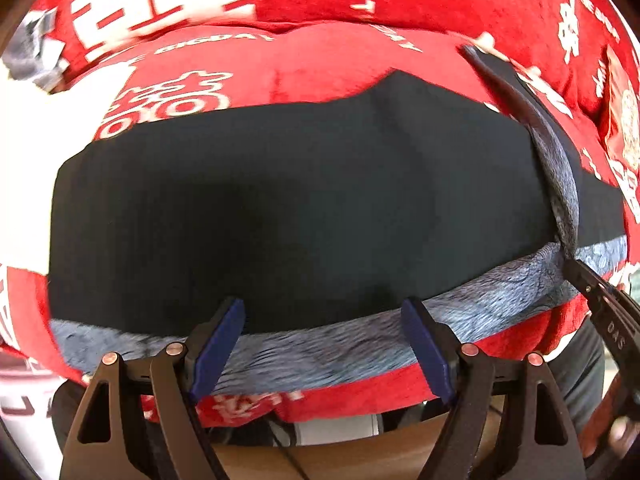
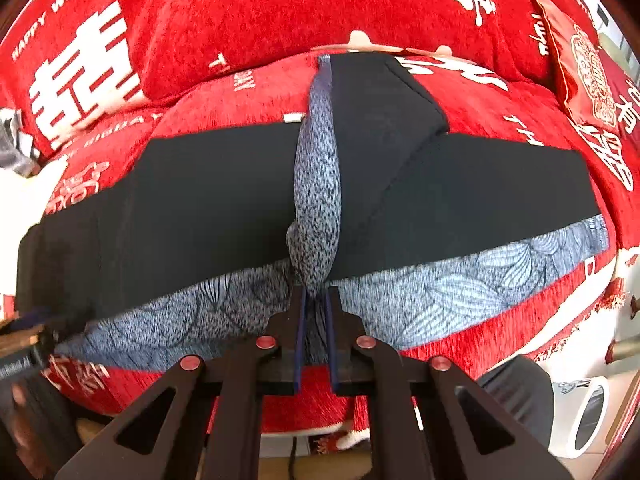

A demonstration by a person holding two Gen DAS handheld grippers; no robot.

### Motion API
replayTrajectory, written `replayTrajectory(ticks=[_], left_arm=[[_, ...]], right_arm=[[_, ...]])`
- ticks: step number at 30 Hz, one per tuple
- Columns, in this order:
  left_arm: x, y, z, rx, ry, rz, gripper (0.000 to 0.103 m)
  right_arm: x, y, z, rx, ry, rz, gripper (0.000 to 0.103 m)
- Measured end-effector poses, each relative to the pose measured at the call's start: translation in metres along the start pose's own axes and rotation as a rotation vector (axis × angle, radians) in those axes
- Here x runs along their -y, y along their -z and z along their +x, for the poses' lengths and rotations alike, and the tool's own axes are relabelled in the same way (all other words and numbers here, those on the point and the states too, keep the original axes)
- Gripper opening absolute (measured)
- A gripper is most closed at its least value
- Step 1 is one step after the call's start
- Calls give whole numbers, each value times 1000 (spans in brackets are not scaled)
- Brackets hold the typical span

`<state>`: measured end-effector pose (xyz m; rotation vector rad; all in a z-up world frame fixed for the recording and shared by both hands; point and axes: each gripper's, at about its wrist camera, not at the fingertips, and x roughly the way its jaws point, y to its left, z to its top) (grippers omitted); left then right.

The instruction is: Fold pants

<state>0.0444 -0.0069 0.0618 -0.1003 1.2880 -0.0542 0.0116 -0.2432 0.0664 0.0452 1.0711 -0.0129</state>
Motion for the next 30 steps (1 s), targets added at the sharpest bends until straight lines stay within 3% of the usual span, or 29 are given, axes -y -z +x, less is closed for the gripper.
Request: replayTrajectory(ticks=[3, 8, 13, 15, 17, 19, 22, 26, 30], left_arm=[[18, 5, 12, -10, -56, 56, 87], [34, 24, 11, -25, -94, 172, 87], [18, 1, -19, 29, 49, 75, 87], [20, -22, -22, 46, 55, 35, 87], [16, -43, -18, 58, 41, -8, 87], [6, -65, -3, 40, -18, -71, 87], [3, -83, 26, -35, -95, -150, 87], [33, -78, 30, 4, -213, -63, 87], [61, -64, 27, 0, -172, 28, 87]], right_arm=[[-1, 1, -6, 20, 3, -21, 10], [-3, 8, -16, 40, 20, -56, 10], [10, -2, -28, 44, -38, 2, 11], [15, -12, -35, 73, -45, 25, 27], [18, -24, -41, 121, -2, 19, 67], [20, -34, -41, 140, 26, 7, 72], [21, -62, -30, 118, 71, -48, 72], [10, -109, -4, 106, 144, -127, 78], [2, -168, 40, 49, 145, -125, 80]])
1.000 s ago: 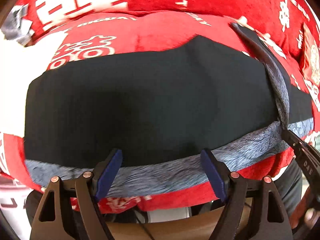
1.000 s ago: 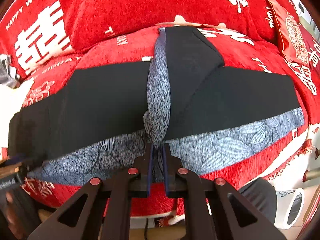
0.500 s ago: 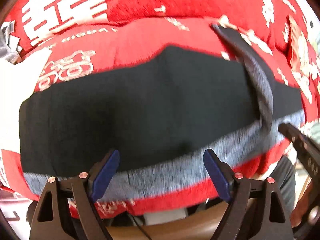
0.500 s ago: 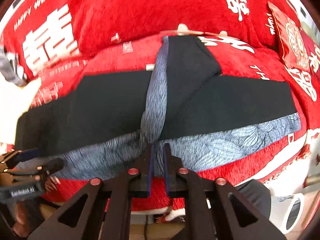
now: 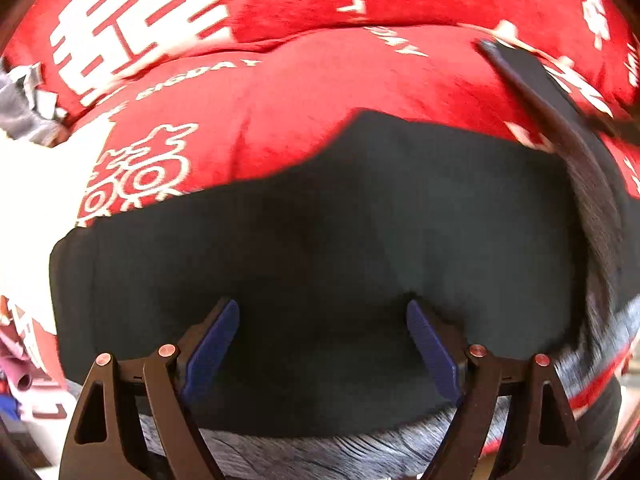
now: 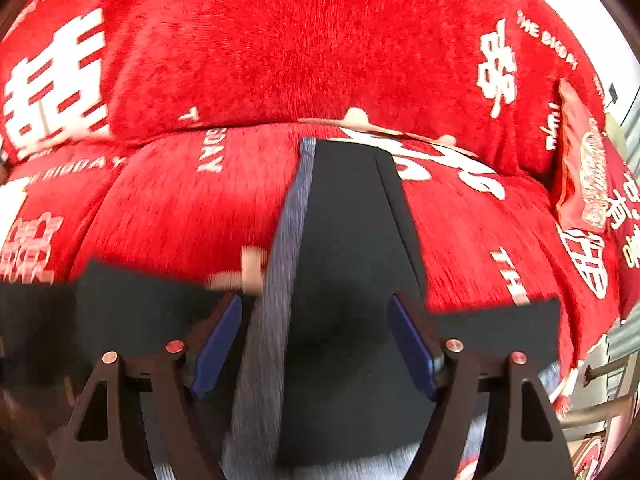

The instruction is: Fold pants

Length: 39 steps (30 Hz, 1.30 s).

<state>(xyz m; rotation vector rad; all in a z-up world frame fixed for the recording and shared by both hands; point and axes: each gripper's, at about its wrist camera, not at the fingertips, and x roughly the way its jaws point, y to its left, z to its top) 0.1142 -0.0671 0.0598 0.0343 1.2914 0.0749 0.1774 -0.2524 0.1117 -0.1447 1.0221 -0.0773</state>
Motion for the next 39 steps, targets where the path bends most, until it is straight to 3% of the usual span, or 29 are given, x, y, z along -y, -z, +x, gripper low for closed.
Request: replayTrajectory(ticks=[3, 5, 6, 7, 9, 10, 11, 12, 16, 18, 22, 24, 28, 31, 33, 36, 38, 39], left_arm=[[-2, 4, -1, -19, 26, -5, 87], [-10, 1, 0, -60, 73, -9, 87], [-13, 2, -1, -77, 93, -13, 87], [-18, 3, -5, -81, 108, -28, 87], [-29, 1, -11, -68, 117, -61, 87], [-31, -1, -9, -63, 114, -71, 87], [-35, -4, -10, -58, 106, -89, 87], [-39, -7, -9, -57, 101, -109, 87], [-50, -13, 3, -100, 106, -172, 87], [-42, -9, 6, -108, 99, -145, 87], [-10, 2, 1, -99, 92, -56, 87], [7, 9, -5, -79, 67, -6, 87], [31, 19, -7, -94, 103, 60, 87], [40, 20, -12, -73, 71, 99, 87], [37, 18, -11, -84, 86, 68, 87], [19, 10, -7, -86, 72, -29, 87], [15, 6, 0, -97, 73, -50, 87], [16, 7, 1, -95, 70, -48, 88]], right_arm=[[-17, -28, 54, -134, 38, -68, 82], [-22, -29, 83, -218, 48, -99, 82], [-21, -28, 94, -241, 43, -95, 82], [-14, -27, 91, -189, 5, -61, 82], [-2, -25, 91, -207, -38, -26, 59], [4, -24, 88, -199, -30, -21, 22], [13, -23, 82, -195, -57, -4, 7], [20, -21, 75, -186, -77, 21, 5], [58, 0, 24, -53, -53, 101, 5], [85, 21, -10, 20, -48, 176, 5], [134, 68, -46, 59, -53, 313, 5], [150, 89, -50, 55, -17, 333, 5], [168, 120, -35, 19, -80, 353, 6], [171, 129, -27, 34, -93, 319, 7], [174, 127, -21, 26, -100, 319, 13], [185, 123, -17, 49, -119, 349, 34], [194, 124, -17, 66, -140, 372, 62], [201, 120, -17, 88, -161, 390, 69]])
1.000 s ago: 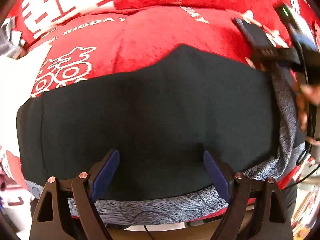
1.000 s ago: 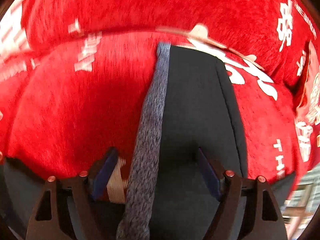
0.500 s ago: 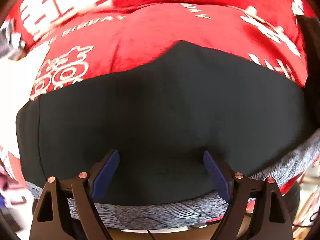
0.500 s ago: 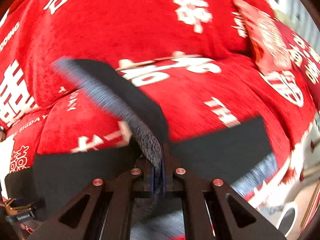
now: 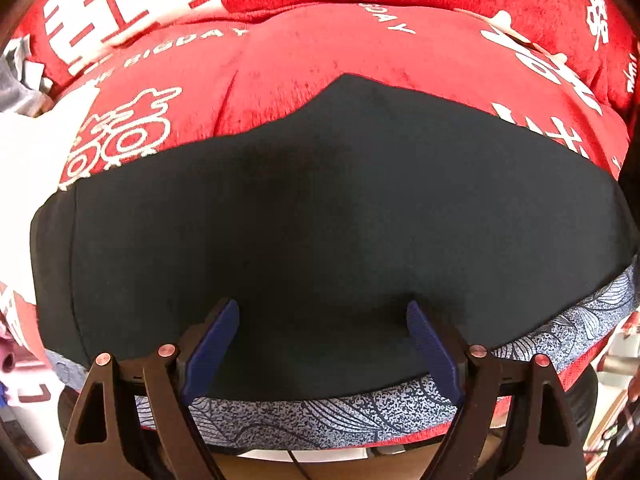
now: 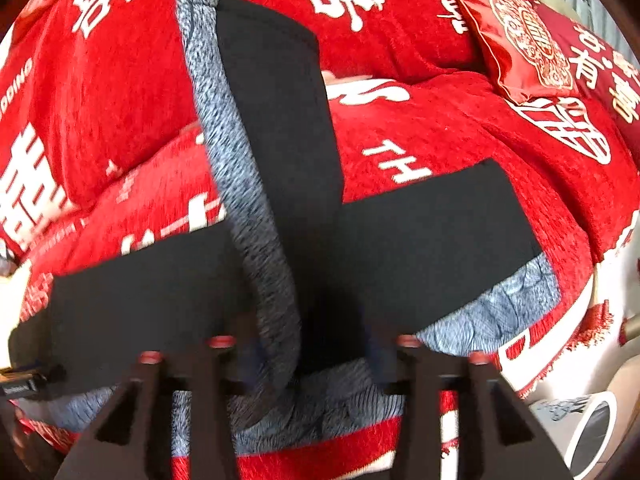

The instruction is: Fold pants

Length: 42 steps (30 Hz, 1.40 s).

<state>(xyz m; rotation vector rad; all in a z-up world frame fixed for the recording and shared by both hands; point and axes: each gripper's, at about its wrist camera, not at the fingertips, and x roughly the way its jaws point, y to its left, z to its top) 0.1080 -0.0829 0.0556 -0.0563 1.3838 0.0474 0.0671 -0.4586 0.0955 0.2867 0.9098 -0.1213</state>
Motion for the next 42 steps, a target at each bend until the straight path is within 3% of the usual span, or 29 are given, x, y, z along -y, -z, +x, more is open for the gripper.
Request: replayTrajectory(ticks=[1, 4, 5, 7, 8, 10, 11, 13, 16, 19, 20, 22, 24, 26, 28, 31, 33, 35, 39, 40, 41, 42], left_arm=[[2, 1, 0, 7, -14, 16, 92], [13, 5, -1, 36, -79, 67, 96], [14, 6, -1, 36, -84, 68, 96], [18, 7, -3, 24, -77, 64, 96], [19, 6, -5, 18, -67, 63, 96], [11, 1, -8, 17, -41, 54, 95], [10, -1, -11, 28, -40, 44, 95], [10, -5, -18, 57, -50, 31, 95], [9, -11, -22, 65, -43, 12, 95], [13, -12, -7, 12, -38, 27, 95], [15, -12, 2, -15, -34, 45, 96], [18, -7, 4, 11, -53, 52, 100], [19, -5, 3, 11, -51, 60, 100], [14, -5, 4, -7, -24, 50, 100], [9, -6, 6, -21, -3, 35, 100], [12, -5, 6, -15, -17, 40, 100], [19, -3, 6, 3, -49, 53, 102], [21, -2, 5, 9, -54, 61, 102], [14, -3, 6, -11, -22, 46, 102], [13, -4, 6, -17, -17, 40, 102], [13, -2, 4, -18, -21, 38, 102], [12, -2, 0, -7, -37, 44, 102]], right_arm=[[3, -5, 1, 17, -11, 9, 74], [8, -28, 3, 36, -59, 51, 75], [11, -37, 6, 40, -97, 78, 80], [11, -51, 9, 57, -80, 84, 78], [10, -58, 11, 56, -42, 68, 55], [13, -68, 12, 32, 3, 76, 20], [20, -69, 7, 44, -4, 106, 11], [32, -67, -8, 81, -19, 144, 9], [53, -59, -38, 137, -62, 179, 9], [65, -42, -51, 165, -50, 149, 9], [67, -37, -45, 151, -19, 133, 10], [74, -29, -22, 83, 41, 121, 14], [89, -23, 0, 11, 48, 145, 18], [101, -22, 4, -2, 39, 181, 39], [116, -22, -1, 34, 8, 239, 47], [131, -28, -15, 108, -8, 281, 47], [134, -31, -16, 127, 59, 249, 45], [129, -37, -9, 101, 155, 159, 21], [112, -40, -18, 162, 217, 24, 20], [111, -39, -13, 139, 262, -6, 27], [115, -38, -3, 90, 323, -14, 48], [125, -35, 4, 47, 378, 9, 59]])
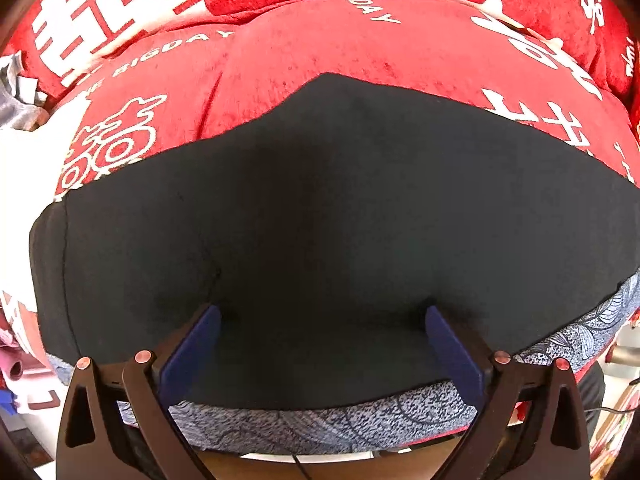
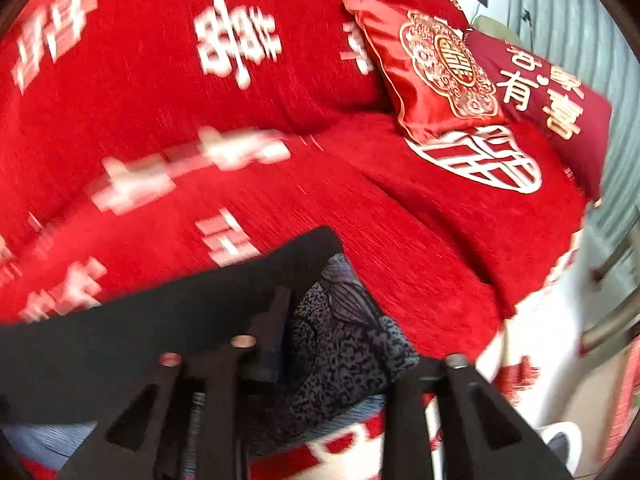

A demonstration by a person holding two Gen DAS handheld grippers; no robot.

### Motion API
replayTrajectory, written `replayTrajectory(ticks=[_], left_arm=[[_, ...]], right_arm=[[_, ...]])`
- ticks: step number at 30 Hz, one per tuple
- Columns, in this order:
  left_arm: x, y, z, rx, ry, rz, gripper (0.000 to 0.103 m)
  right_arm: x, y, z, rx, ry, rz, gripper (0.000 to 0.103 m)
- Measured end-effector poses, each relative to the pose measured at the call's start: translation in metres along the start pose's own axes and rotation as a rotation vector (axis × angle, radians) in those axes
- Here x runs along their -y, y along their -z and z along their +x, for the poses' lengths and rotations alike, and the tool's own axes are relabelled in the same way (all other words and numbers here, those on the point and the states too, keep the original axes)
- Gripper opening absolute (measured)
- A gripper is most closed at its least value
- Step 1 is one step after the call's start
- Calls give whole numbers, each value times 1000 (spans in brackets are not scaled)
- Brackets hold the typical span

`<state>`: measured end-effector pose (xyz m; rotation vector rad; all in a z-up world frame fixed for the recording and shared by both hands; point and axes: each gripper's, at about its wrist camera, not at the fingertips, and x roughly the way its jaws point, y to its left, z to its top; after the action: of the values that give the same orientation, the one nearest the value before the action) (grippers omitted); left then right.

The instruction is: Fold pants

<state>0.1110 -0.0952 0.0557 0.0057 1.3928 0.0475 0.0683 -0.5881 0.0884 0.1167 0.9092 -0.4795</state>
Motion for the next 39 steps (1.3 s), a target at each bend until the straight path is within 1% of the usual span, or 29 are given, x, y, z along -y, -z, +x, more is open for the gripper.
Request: replayTrajectory(ticks=[1, 4, 5, 6, 7, 8, 9, 11, 12, 14, 16, 17, 18, 19, 20, 21, 22, 24, 26, 27, 28, 29, 30, 33, 36, 38, 39], left_arm=[[1, 1, -3, 15, -14, 9, 102], [5, 1, -14, 65, -40, 42, 102], [5, -1, -17, 73, -44, 43, 102], [6, -4, -18, 79, -44, 32, 102], [9, -7, -18, 78, -38, 16, 102], [12, -10, -17, 74, -28, 3, 102], [18, -13, -16, 67, -15, -4, 102], [36, -16, -13, 61, -9, 28, 102], [47, -17, -13, 66, -17, 60, 102], [66, -20, -11, 84, -44, 112, 102], [75, -26, -7, 85, -77, 130, 102], [76, -29, -6, 81, -73, 120, 102], [72, -35, -3, 69, -52, 96, 102], [65, -41, 0, 48, -21, 58, 102], [61, -46, 2, 32, -1, 25, 102], [54, -52, 5, 17, 17, -14, 102], [48, -58, 8, 6, 28, -47, 102], [42, -65, 12, -13, 53, -82, 102], [40, -67, 10, -13, 49, -94, 102], [39, -65, 7, -3, 27, -94, 102], [39, -60, 2, 13, -3, -88, 102], [39, -56, -3, 30, -11, -80, 102], [40, -49, -8, 53, -1, -69, 102], [49, -29, -9, 46, -8, -33, 102], [58, -3, -13, 73, -23, 69, 102], [58, 14, -14, 110, -83, 149, 102], [52, 24, -15, 140, -134, 181, 102]], right_arm=[[7, 4, 5, -20, 28, 29, 66], [36, 11, 2, -31, 56, 151, 66], [42, 10, -4, -29, 88, 187, 66], [42, 8, -13, -14, 102, 205, 66], [40, 7, -21, 6, 89, 206, 66], [32, 6, -29, 27, 57, 192, 66], [17, 3, -38, 38, 15, 160, 66], [-27, 2, -49, 27, -95, 33, 74], [-64, 4, -54, 4, -169, -74, 76], [-117, 14, -61, -23, -285, -213, 78], [-162, 25, -62, -50, -368, -288, 78], [-181, 28, -58, -68, -391, -301, 78], [-196, 31, -50, -89, -401, -307, 78], [-203, 30, -41, -105, -384, -305, 78], [-207, 28, -30, -118, -342, -296, 78], [-206, 23, -20, -102, -327, -264, 80], [-202, 18, -17, -83, -328, -243, 87], [-195, 5, -9, -82, -288, -224, 89], [-189, -3, -4, -106, -258, -192, 90], [-187, -6, -3, -122, -250, -174, 90], [-184, -7, -5, -135, -252, -158, 90], [-182, -4, -13, -135, -264, -155, 90], [-182, -1, -22, -126, -287, -166, 90], [-204, 28, -57, -98, -360, -274, 90], [-232, 70, -87, -90, -421, -425, 90], [-238, 97, -100, -62, -416, -532, 90], [-237, 108, -100, -48, -384, -585, 90]])
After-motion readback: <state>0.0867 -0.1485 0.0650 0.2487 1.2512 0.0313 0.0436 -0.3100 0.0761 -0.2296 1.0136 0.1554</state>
